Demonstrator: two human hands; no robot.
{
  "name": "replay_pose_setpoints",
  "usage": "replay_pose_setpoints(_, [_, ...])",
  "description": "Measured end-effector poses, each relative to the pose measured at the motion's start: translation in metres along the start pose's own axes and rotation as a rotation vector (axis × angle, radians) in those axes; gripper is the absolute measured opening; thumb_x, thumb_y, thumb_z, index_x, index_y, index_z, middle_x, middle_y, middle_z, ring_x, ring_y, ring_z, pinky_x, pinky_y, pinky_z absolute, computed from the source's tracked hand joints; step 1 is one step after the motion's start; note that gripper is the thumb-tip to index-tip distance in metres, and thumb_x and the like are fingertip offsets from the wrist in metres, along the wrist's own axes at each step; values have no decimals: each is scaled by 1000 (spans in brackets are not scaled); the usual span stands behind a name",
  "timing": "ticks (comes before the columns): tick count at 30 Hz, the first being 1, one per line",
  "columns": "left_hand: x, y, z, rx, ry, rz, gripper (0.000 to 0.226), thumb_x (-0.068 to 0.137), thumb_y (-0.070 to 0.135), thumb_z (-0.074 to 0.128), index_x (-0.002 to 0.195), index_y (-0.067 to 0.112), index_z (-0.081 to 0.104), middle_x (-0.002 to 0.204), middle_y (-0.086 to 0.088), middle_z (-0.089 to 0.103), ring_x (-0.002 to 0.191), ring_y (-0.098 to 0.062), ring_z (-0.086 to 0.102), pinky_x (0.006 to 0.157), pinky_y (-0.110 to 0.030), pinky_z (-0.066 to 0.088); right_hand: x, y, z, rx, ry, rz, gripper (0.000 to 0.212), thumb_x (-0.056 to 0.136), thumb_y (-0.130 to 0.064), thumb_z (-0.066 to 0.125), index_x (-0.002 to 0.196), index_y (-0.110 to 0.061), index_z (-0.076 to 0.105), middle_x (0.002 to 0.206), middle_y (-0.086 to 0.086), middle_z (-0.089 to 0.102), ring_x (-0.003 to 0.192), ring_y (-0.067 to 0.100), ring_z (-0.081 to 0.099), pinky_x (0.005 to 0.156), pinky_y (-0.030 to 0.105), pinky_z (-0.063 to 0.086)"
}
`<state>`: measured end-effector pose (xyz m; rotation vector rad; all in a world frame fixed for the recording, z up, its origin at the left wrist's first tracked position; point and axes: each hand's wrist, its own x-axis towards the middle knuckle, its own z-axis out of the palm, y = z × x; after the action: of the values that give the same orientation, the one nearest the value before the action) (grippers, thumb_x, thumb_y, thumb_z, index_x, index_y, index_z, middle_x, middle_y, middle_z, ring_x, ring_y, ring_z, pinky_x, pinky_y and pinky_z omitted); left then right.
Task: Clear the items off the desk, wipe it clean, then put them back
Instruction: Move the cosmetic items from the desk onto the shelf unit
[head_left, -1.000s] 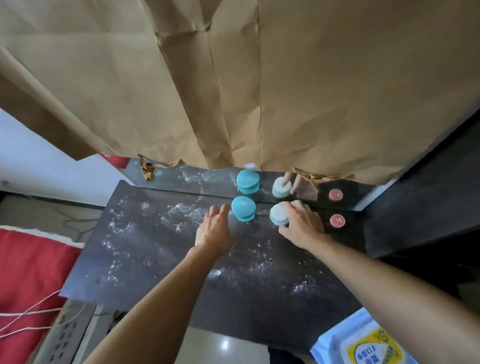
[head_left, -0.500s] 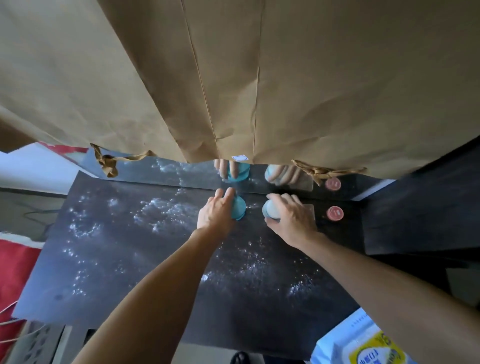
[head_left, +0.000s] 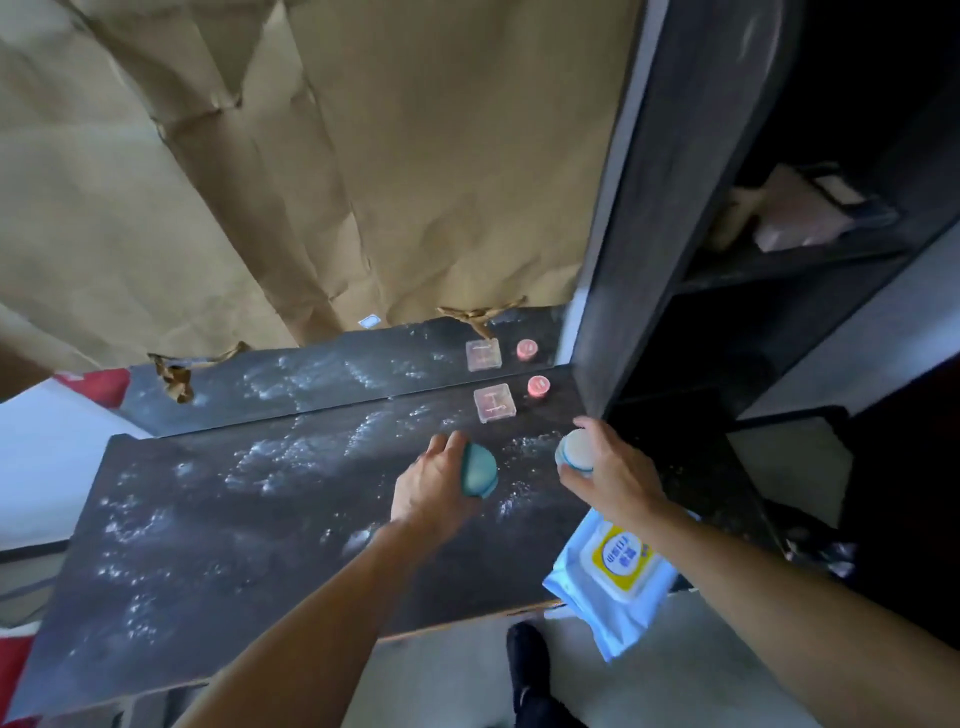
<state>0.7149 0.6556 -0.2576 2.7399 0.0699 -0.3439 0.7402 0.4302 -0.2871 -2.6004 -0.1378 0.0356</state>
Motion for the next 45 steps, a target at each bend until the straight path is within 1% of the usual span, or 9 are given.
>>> replay_pose_setpoints(8, [3, 120, 16, -2, 24, 228, 58, 73, 38, 70, 121, 19, 43, 117, -3, 51, 102, -30, 57, 74, -39, 45, -19, 84, -83, -18, 123, 232, 57, 74, -32, 70, 124, -18, 48, 116, 8, 62, 105, 31, 60, 81, 37, 47])
replay_pose_setpoints(11, [21, 164, 29, -28, 30, 279, 63, 72, 34, 72, 126, 21, 42, 117, -4, 50, 103, -31, 57, 74, -40, 46, -4, 122, -104, -27, 172, 188, 59, 72, -29, 71, 125, -17, 48, 118, 11, 57, 102, 35, 60, 81, 43, 50])
replay_pose_setpoints(14, [45, 208, 42, -25, 48, 273, 66, 72, 29, 72, 129, 19, 40, 116, -6, 48, 103, -31, 57, 75, -40, 47, 21, 153, -124, -56, 192, 139, 60, 76, -25, 71, 130, -14, 47, 121, 13, 54, 103, 36, 58, 81, 42, 48])
replay_pose_setpoints(19, [91, 260, 62, -1, 82, 149, 67, 75, 29, 72, 131, 16, 38, 119, -11, 46, 105, -35, 57, 78, -44, 48, 79, 194, -138, -81, 193, -2, 59, 79, -24, 71, 131, -10, 47, 111, 19, 58, 101, 37, 56, 81, 44, 49])
replay_pose_setpoints(25, [138, 281, 83, -16, 142, -6, 68, 80, 31, 70, 137, 18, 35, 124, -14, 48, 105, -36, 58, 80, -42, 48, 132, 222, -122, -108, 109, -14, 60, 85, -22, 65, 139, -16, 39, 121, 16, 47, 108, 34, 52, 83, 44, 48])
replay_pose_setpoints(31, [165, 283, 104, -103, 188, -65, 78, 81, 26, 70, 147, 23, 28, 133, -15, 42, 107, -39, 56, 87, -41, 47, 156, 235, -105, -161, 66, -20, 62, 86, -6, 58, 142, -10, 32, 134, 17, 38, 118, 34, 46, 87, 45, 50])
replay_pose_setpoints(34, [176, 290, 107, -137, 246, -70, 74, 81, 22, 70, 145, 23, 33, 135, -15, 39, 105, -39, 57, 87, -40, 47, 166, 233, -104, -242, 83, -45, 60, 83, 1, 56, 139, -6, 35, 139, 18, 36, 123, 34, 41, 92, 42, 46])
replay_pose_setpoints(40, [195, 308, 108, -243, 360, -75, 54, 83, 6, 61, 135, 16, 47, 129, -18, 43, 99, -41, 59, 86, -41, 47, 184, 222, -114, -399, 112, -78, 39, 85, 3, 45, 123, 3, 50, 129, 24, 42, 114, 40, 43, 85, 44, 46])
replay_pose_setpoints(45, [210, 312, 110, -333, 319, -61, 57, 86, 1, 53, 140, 15, 44, 133, -18, 50, 117, -36, 52, 100, -38, 42, 193, 216, -123, -497, 7, -58, 36, 89, 2, 46, 124, -3, 50, 131, 19, 39, 113, 35, 45, 83, 40, 47])
